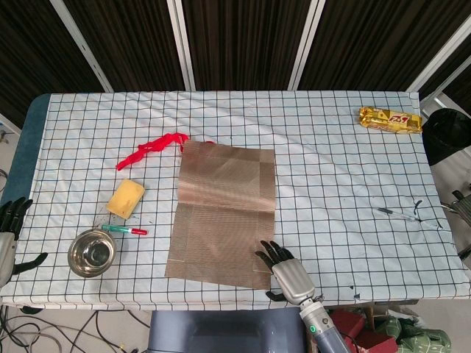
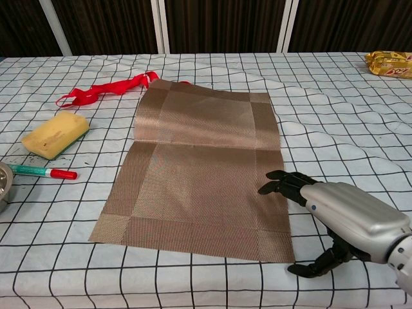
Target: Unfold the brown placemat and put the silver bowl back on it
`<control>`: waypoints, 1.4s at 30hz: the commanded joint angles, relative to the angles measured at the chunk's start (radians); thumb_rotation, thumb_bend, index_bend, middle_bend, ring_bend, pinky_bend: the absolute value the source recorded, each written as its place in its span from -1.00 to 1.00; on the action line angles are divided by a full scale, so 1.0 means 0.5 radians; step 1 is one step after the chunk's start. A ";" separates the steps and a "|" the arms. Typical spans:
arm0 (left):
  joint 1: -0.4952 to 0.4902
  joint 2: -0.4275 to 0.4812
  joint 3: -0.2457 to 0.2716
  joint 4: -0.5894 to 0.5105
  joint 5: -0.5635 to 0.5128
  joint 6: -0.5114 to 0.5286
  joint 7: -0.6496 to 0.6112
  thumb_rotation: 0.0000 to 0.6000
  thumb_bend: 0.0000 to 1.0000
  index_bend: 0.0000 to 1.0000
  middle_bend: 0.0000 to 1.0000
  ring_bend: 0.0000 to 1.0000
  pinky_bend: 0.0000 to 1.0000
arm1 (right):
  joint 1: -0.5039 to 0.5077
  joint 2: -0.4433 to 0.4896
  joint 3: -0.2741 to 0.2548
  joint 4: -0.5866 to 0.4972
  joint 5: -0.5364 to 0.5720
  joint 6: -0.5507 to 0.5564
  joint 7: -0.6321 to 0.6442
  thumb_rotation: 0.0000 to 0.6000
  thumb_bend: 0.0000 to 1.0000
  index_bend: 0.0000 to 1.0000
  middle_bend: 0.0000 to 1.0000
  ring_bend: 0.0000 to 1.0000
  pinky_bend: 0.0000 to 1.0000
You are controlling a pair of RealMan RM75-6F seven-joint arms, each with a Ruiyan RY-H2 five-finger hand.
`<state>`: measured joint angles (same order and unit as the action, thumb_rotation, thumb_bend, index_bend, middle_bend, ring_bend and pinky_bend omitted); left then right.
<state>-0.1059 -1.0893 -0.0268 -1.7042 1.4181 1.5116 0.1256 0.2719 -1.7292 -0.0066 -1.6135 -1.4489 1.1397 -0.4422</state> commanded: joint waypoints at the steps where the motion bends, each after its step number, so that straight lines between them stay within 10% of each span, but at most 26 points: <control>1: 0.000 0.000 -0.001 0.001 0.001 -0.005 -0.001 1.00 -0.89 -0.89 -0.92 -0.98 -1.00 | 0.005 -0.013 0.004 0.011 0.012 -0.006 -0.003 1.00 -0.80 -0.66 -1.00 -1.00 -0.68; 24: 0.015 0.008 -0.018 -0.008 0.006 -0.039 -0.029 1.00 -0.89 -0.89 -0.92 -0.98 -1.00 | 0.025 -0.051 -0.002 0.047 0.020 0.043 0.056 1.00 -0.28 -0.53 -1.00 -1.00 -0.68; 42: 0.020 0.013 -0.035 -0.012 -0.006 -0.061 -0.042 1.00 -0.89 -0.89 -0.92 -0.98 -1.00 | 0.023 -0.090 -0.016 0.120 -0.063 0.131 0.134 1.00 -0.19 0.29 -0.66 -0.95 -0.68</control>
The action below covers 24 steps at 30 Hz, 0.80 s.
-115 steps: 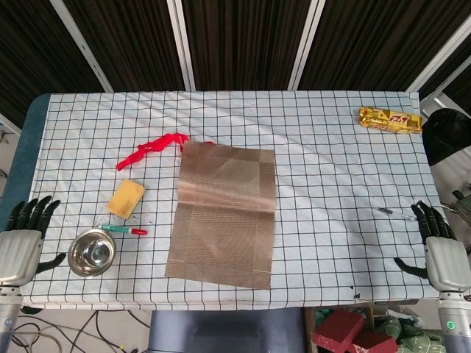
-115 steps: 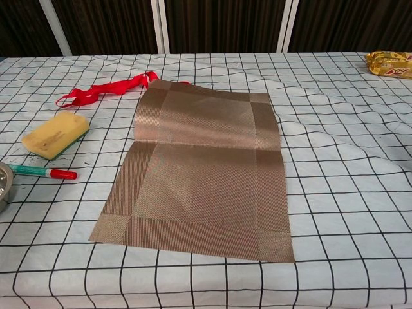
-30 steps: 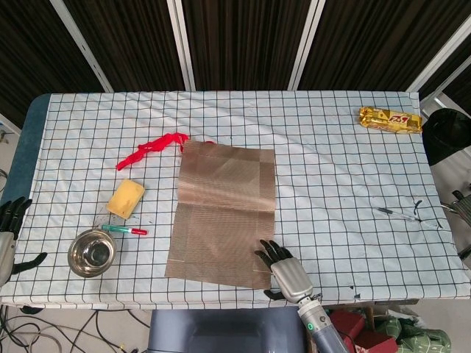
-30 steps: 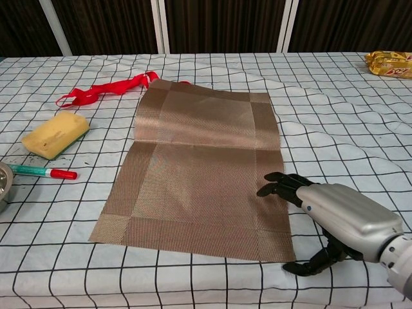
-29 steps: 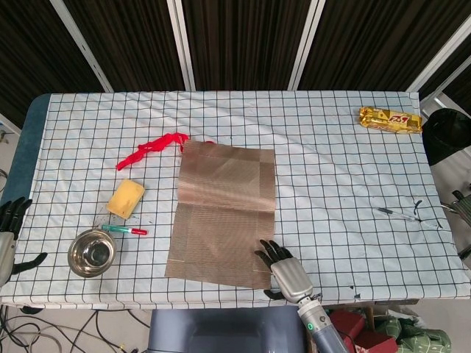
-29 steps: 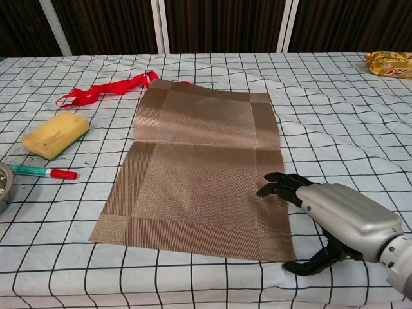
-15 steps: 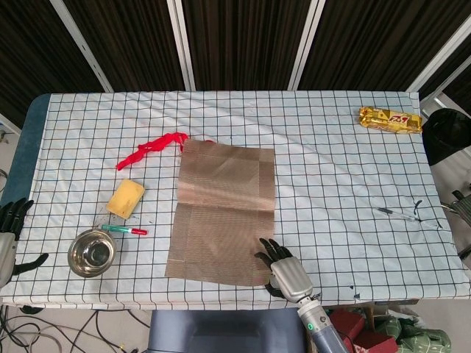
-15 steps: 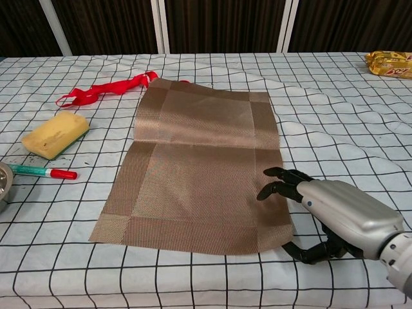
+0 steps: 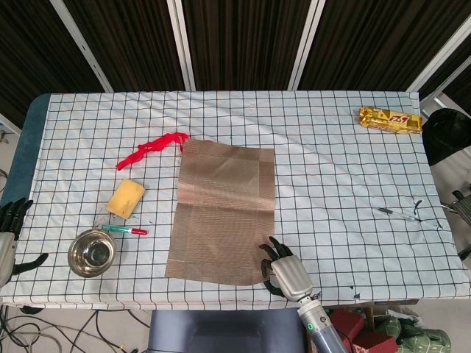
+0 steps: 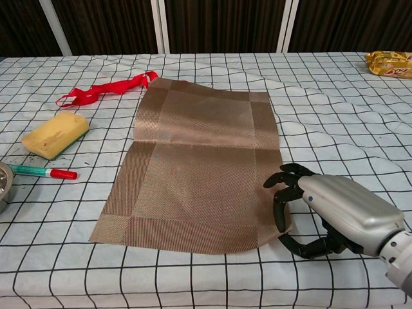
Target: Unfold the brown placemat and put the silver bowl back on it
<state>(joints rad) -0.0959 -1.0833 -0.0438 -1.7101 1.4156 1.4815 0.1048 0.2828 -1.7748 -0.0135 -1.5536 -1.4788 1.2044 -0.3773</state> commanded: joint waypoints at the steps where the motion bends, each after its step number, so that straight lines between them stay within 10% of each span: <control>1: 0.000 0.001 -0.002 0.000 -0.003 -0.004 -0.003 1.00 -0.89 -0.89 -0.92 -0.98 -1.00 | 0.001 0.002 -0.005 0.000 -0.005 0.002 0.008 1.00 -0.18 0.30 -0.66 -0.95 -0.68; 24: 0.006 0.005 -0.010 -0.014 -0.001 -0.017 -0.005 1.00 -0.89 -0.89 -0.92 -0.98 -1.00 | -0.050 0.294 0.027 -0.265 0.086 0.090 -0.023 1.00 -0.06 0.41 -0.64 -0.95 -0.68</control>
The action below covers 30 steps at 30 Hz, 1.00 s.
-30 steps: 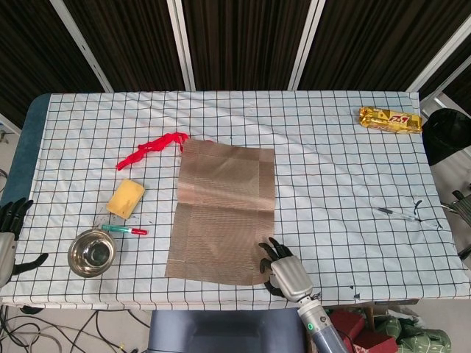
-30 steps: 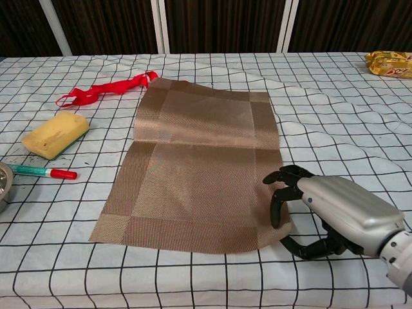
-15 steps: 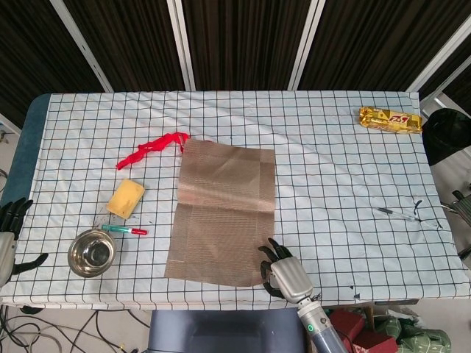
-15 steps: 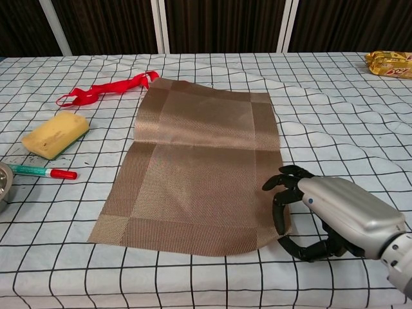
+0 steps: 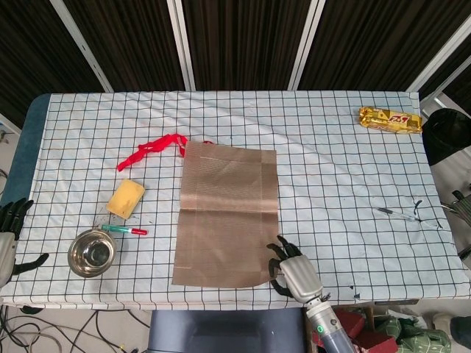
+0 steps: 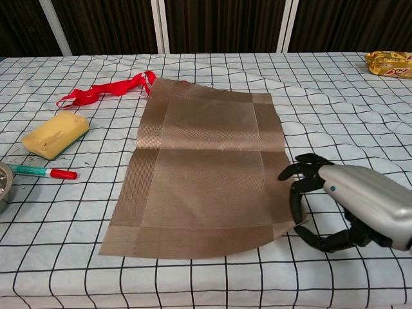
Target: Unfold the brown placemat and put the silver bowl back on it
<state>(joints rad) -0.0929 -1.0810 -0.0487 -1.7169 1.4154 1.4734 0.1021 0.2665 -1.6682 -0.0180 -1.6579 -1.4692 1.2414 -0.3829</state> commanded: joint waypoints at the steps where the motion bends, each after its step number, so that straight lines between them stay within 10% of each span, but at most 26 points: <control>1: 0.000 0.000 -0.001 -0.001 -0.001 -0.002 0.001 1.00 -0.89 -0.89 -0.92 -0.98 -1.00 | -0.024 0.121 0.051 -0.075 0.098 0.023 -0.010 1.00 -0.06 0.41 -0.64 -0.95 -0.68; 17: 0.003 -0.006 -0.005 -0.014 -0.002 -0.010 0.020 1.00 -0.89 -0.89 -0.92 -0.98 -1.00 | 0.158 0.525 0.416 -0.188 0.698 -0.141 -0.271 1.00 -0.06 0.42 -0.64 -0.95 -0.68; 30: 0.006 -0.004 -0.011 -0.014 -0.007 -0.012 0.019 1.00 -0.89 -0.89 -0.92 -0.98 -1.00 | 0.425 0.595 0.510 -0.049 0.999 -0.285 -0.603 1.00 -0.06 0.45 -0.63 -0.95 -0.68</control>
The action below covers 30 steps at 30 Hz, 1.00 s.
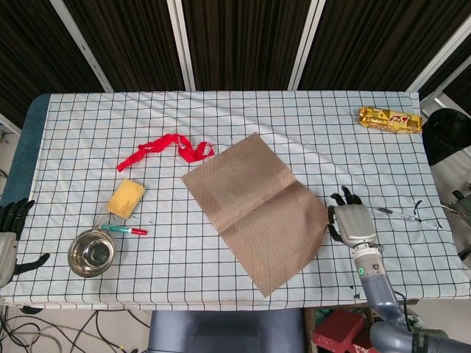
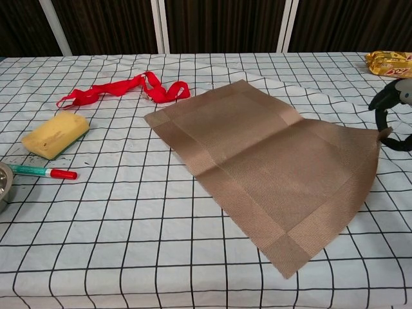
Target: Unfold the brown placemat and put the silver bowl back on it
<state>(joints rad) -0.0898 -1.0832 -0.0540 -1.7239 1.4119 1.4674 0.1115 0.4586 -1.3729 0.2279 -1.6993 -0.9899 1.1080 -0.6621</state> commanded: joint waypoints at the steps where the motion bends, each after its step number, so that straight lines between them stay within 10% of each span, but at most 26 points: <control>1: 0.001 0.001 -0.001 -0.001 -0.001 0.000 0.000 1.00 -0.89 -0.89 -0.92 -0.98 -1.00 | 0.063 0.004 0.023 0.053 0.068 -0.025 -0.076 1.00 -0.06 0.45 -0.63 -0.95 -0.68; 24: 0.020 0.011 -0.013 -0.025 -0.029 0.015 0.006 1.00 -0.89 -0.88 -0.92 -0.98 -1.00 | 0.589 -0.263 0.090 0.656 0.552 -0.136 -0.509 1.00 -0.13 0.41 -0.68 -0.95 -0.68; 30: 0.019 0.001 -0.006 -0.028 -0.022 0.008 0.025 1.00 -0.89 -0.89 -0.92 -0.98 -1.00 | 0.560 -0.238 0.011 0.621 0.513 -0.049 -0.506 1.00 -0.67 -0.63 -0.97 -0.96 -0.68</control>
<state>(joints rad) -0.0802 -1.0823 -0.0576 -1.7375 1.4006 1.4720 0.1235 0.7454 -1.4977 0.2417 -1.3804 -0.7280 1.0732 -0.9181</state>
